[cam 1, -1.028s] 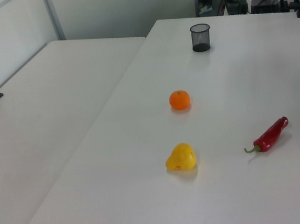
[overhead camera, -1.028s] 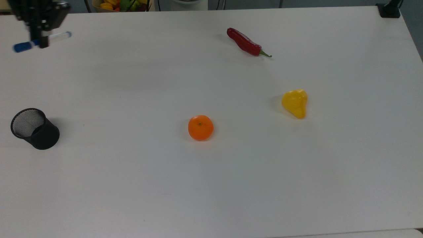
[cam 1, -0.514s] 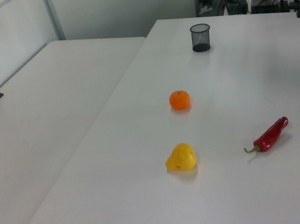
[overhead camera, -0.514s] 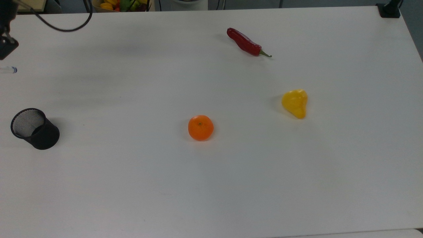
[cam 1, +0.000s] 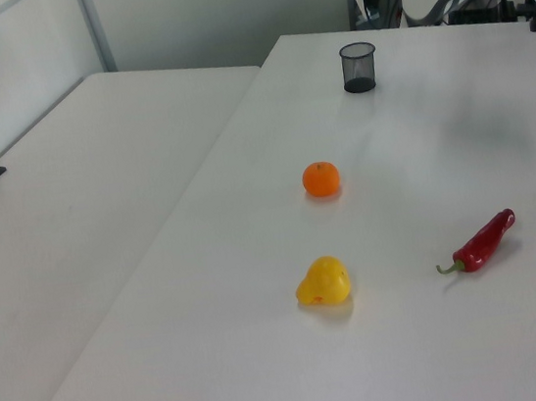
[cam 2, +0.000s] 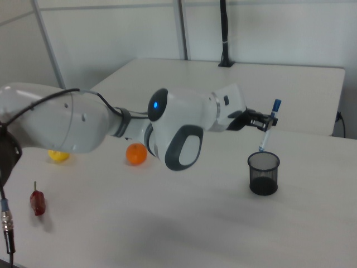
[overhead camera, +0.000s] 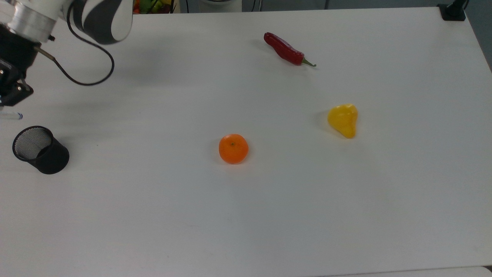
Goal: Place marker
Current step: 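Position the held marker above the cup opening and lower it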
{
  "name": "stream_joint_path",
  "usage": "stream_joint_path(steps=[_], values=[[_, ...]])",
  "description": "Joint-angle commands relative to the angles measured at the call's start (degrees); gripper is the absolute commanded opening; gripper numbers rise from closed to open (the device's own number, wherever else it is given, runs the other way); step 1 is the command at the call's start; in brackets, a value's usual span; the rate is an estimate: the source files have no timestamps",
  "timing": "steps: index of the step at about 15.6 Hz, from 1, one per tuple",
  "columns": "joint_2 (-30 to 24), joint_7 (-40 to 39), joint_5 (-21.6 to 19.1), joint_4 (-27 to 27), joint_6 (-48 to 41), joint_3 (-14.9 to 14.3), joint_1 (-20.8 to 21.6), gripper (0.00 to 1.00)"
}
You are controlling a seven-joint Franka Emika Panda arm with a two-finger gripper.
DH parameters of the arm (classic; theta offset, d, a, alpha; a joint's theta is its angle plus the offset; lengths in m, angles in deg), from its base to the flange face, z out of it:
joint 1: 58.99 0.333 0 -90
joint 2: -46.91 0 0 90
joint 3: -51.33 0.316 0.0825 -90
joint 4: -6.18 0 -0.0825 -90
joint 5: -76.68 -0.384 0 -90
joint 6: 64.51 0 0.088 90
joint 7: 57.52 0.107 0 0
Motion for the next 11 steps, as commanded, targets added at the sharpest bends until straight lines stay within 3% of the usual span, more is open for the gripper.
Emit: stream_joint_path(steps=[1, 11], values=[[4.42, 0.15, -1.47, 0.11, 6.54, -0.54, 0.59, 0.0], [8.12, 0.15, -2.17, -0.06, 7.6, -0.45, 0.59, 0.0]])
